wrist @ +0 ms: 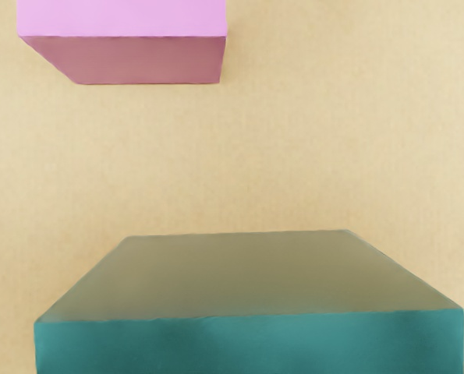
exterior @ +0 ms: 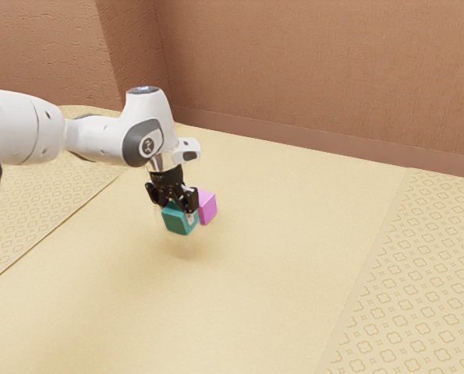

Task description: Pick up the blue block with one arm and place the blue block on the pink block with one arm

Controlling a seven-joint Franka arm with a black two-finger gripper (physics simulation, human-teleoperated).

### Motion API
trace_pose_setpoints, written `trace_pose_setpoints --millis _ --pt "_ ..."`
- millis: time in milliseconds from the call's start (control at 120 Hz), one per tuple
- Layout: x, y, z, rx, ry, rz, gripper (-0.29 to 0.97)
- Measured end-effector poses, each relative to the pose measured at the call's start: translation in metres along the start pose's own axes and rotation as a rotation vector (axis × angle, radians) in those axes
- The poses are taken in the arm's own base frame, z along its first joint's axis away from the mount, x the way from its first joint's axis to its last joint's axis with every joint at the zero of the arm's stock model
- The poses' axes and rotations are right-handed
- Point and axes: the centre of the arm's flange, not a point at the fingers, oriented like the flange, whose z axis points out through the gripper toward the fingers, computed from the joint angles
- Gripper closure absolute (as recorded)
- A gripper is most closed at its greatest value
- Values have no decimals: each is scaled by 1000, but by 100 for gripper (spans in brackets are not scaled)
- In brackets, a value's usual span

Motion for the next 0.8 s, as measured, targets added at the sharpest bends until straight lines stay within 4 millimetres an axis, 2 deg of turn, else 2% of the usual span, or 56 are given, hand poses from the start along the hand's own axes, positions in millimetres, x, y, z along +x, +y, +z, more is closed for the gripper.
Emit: trace_pose_setpoints --millis 108,192,292,425,600,800 --pt "19 -2 -35 10 52 2 39" --pt "39 -6 -50 20 73 4 39" --pt "63 -16 -47 27 57 -6 39" --pt "82 -30 -45 33 12 -21 39" --pt "85 -31 -40 29 -52 -22 39" --pt "84 -22 -36 24 -87 -10 39"
